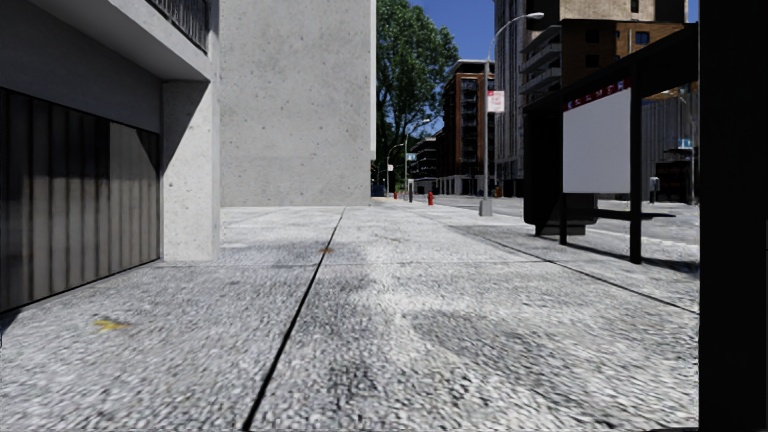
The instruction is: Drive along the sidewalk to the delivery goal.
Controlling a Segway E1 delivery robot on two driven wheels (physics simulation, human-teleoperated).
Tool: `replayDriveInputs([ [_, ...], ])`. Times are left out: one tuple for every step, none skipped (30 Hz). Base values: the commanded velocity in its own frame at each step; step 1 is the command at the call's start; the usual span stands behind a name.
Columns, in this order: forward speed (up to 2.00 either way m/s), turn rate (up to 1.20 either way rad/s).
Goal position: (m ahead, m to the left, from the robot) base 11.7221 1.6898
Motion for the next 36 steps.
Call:
replayDriveInputs([
  [1.82,0.0],
  [1.82,0.0],
  [1.82,0.0],
  [1.82,0.0],
  [1.82,0.0],
  [1.82,0.0],
  [1.82,0.0],
  [1.82,0.0],
  [1.82,0.0],
  [1.82,0.0],
  [1.82,0.0],
  [1.82,0.0],
  [1.82,0.0],
  [1.82,0.0],
  [1.82,0.0],
  [1.82,0.0],
  [1.82,0.0],
  [1.82,0.0],
  [1.83,0.0],
  [1.83,0.0],
  [1.83,0.0],
  [1.84,0.0],
  [1.85,0.0],
  [1.87,0.0],
  [1.87,0.0],
  [1.88,0.0],
  [1.88,0.0],
  [1.88,0.0],
  [1.9,0.0],
  [1.91,0.0],
  [1.94,0.0],
  [1.94,0.0],
  [2.0,0.0],
  [2.0,0.0],
  [2.0,0.0],
  [2.0,0.0],
])
